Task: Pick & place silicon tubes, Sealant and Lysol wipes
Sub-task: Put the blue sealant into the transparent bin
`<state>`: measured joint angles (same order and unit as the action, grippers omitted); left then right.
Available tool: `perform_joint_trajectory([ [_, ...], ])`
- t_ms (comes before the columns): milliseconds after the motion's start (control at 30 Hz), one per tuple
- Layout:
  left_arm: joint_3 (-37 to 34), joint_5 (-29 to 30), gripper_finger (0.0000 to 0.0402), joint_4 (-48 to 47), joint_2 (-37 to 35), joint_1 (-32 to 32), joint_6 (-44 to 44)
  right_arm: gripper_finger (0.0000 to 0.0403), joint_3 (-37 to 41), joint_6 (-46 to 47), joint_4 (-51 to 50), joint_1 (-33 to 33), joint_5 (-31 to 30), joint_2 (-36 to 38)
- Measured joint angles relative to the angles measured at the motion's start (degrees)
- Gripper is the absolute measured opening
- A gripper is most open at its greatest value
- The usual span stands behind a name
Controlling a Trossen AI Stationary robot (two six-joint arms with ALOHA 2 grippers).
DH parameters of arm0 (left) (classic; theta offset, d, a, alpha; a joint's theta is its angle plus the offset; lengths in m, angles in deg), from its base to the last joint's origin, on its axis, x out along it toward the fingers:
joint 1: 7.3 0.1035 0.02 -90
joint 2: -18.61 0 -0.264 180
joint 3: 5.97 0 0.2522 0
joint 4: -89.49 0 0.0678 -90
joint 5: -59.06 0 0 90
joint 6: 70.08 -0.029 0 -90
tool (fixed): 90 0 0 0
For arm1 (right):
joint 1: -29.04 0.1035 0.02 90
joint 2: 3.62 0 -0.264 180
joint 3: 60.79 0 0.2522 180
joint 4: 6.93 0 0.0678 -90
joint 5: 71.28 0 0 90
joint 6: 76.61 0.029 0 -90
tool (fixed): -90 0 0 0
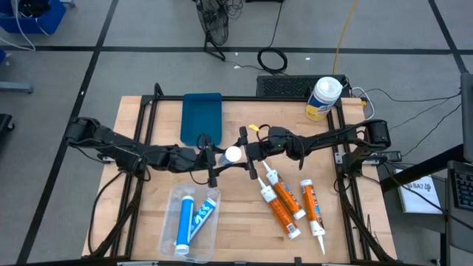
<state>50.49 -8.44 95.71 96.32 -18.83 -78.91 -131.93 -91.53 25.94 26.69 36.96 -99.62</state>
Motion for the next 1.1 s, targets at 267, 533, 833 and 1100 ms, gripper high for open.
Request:
perform_joint_trajectory([
  [267, -0.1, -1.1, 0.0212, -4.1, -4.9, -0.9, -1.7, 0.0306, 0.0, 0.9, -3.0, 0.0, -4.7, 0.1],
  [533, 0.1, -0.5, 0.0212, -13.5, -17.7, -7.1, 5.3, 0.0375, 0.2, 0.7, -13.7, -0.2, -21.6, -0.1],
  [833, 0.1, -7.2, 0.0212, -21.0, -23.6, -21.3, 26.7, 0.0348, 0.1, -1.4, -19.2, -0.2, -35.0, 0.0],
  [1100, 0.0, 4.0, 0.0212, -26.2, -16.6, -31.7, 53.1, 0.0340, 0.1, -4.2, -20.1, -0.2, -34.7, 2.9],
])
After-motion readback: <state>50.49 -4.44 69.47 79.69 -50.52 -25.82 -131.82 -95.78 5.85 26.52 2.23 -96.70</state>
